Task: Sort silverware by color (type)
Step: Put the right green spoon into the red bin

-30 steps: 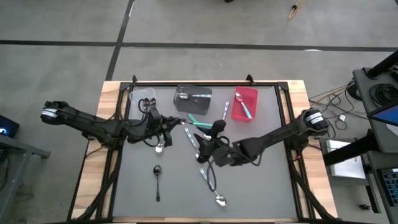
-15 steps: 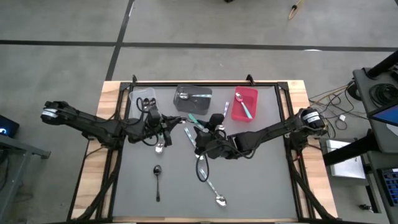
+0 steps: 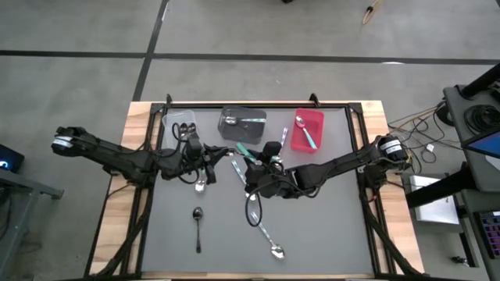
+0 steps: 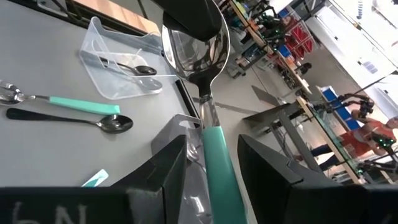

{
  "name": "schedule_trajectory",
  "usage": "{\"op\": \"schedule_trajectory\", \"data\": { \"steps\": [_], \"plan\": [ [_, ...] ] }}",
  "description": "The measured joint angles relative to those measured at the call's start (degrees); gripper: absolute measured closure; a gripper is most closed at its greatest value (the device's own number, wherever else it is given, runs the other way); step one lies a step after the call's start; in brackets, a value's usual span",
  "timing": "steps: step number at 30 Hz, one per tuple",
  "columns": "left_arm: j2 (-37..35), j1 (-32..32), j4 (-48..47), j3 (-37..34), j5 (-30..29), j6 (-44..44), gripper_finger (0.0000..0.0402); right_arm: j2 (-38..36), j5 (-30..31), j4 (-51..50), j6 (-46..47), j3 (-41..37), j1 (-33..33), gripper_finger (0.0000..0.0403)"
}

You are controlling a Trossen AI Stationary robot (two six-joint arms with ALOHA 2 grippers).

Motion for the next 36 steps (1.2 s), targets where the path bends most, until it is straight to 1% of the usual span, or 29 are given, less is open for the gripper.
{"op": "schedule_trajectory", "data": {
  "steps": [6,9,11,15,27,31,36],
  "plan": [
    [0.0,0.0,0.0,0.0,0.0,0.0,0.0402,0.0,0.0,0.0,-0.1,0.0,0.0,0.027],
    [0.0,0.0,0.0,0.0,0.0,0.0,0.0402,0.0,0.0,0.0,-0.4,0.0,0.0,0.028],
    [0.0,0.0,0.0,0.0,0.0,0.0,0.0402,0.0,0.0,0.0,-0.7,0.0,0.0,0.0301],
    [0.0,0.0,0.3,0.0,0.3,0.0,0.0402,0.0,-0.7,-0.1,-1.6,0.0,0.0,0.0364],
    [0.0,0.0,0.3,0.0,0.0,-0.1,0.0397,0.1,-1.2,-0.1,-1.4,0.2,0.0,0.0366],
    [-0.1,0.0,0.7,0.0,0.0,1.2,0.0372,-0.3,-1.3,0.0,-0.5,0.2,0.0,0.0366],
    [-0.6,0.0,0.8,0.0,0.0,4.1,0.0322,-0.4,-1.4,0.1,-0.1,0.3,-0.1,0.0366]
  ]
}}
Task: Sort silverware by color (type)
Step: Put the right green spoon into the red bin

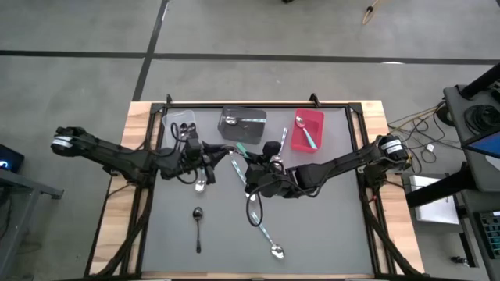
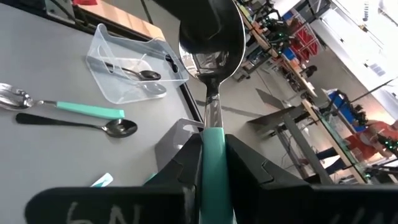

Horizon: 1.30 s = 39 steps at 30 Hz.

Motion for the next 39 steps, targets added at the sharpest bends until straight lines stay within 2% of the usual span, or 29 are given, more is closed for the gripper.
{"op": "schedule_trajectory", "data": {
  "steps": [5,11,16,20,28,33,39],
  "plan": [
    [-2.2,0.0,-0.2,0.0,0.0,6.2,0.0272,-0.4,-2.0,-2.3,4.1,0.0,-1.0,0.0366],
    [-7.1,0.0,-1.5,0.0,-0.4,12.3,0.0235,-3.5,-8.6,-11.8,17.2,0.0,-4.0,0.0366],
    [-11.5,0.0,-4.5,0.0,-0.6,17.9,0.0224,-6.5,-16.9,-21.2,31.6,0.0,-8.7,0.0366],
    [-14.2,0.0,-7.8,0.0,-0.9,21.3,0.0223,-8.5,-28.0,-27.0,41.1,0.0,-14.4,0.0358],
    [-15.9,0.0,-13.5,0.0,-7.1,23.8,0.0223,-8.7,-38.8,-30.4,50.6,0.0,-25.3,0.0363],
    [-16.3,0.0,-15.4,-0.1,-7.1,24.2,0.0223,-8.7,-40.1,-37.1,53.9,0.0,-30.1,0.0363],
    [-16.8,0.0,-18.1,-0.1,-7.8,24.3,0.0223,-9.0,-40.2,-47.5,57.1,-0.7,-32.3,0.0363]
  ]
}}
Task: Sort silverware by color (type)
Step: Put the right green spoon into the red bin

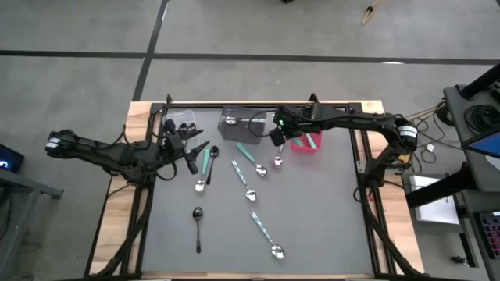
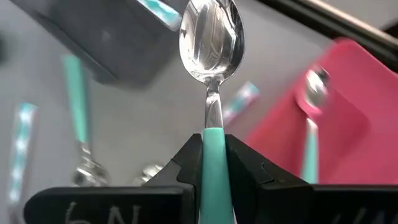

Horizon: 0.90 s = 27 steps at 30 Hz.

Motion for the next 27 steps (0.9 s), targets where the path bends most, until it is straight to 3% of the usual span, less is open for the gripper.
{"op": "schedule_trajectory", "data": {
  "steps": [7,12,16,27],
  "plan": [
    [0.0,0.0,-0.2,0.0,-0.8,0.8,0.0223,-3.4,-0.1,-8.4,3.6,-1.4,-1.5,0.0363],
    [0.0,0.0,-0.2,0.0,-0.8,0.8,0.0223,-8.1,0.0,-8.4,6.0,-4.8,-4.5,0.0363],
    [0.0,0.0,-0.2,0.0,-0.8,0.8,0.0223,-10.7,-0.6,-5.6,6.9,-8.7,-7.8,0.0363],
    [0.0,0.0,-0.2,0.0,-0.8,1.2,0.0223,-10.3,-10.8,4.7,6.9,-18.6,-15.8,0.0363]
  ]
}}
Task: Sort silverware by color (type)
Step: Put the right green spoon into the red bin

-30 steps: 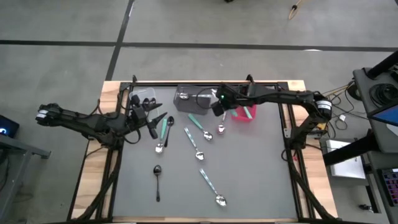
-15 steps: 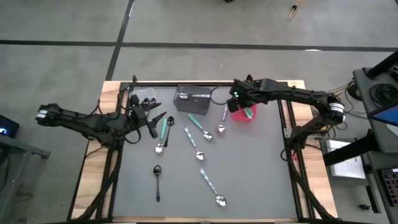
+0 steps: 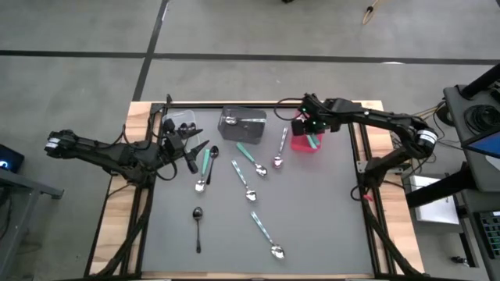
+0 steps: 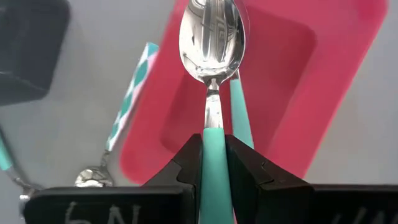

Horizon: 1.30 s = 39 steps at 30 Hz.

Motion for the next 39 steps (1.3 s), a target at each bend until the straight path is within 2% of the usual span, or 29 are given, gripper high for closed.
{"op": "schedule_trajectory", "data": {
  "steps": [15,39],
  "plan": [
    [0.0,0.0,0.0,0.0,0.0,0.0,0.0223,0.4,-0.3,4.5,-1.5,-4.1,-3.2,0.0363],
    [0.0,0.0,0.5,0.0,-1.0,0.3,0.0223,8.4,-0.4,7.9,-8.4,-4.2,-3.5,0.0363]
  ]
}}
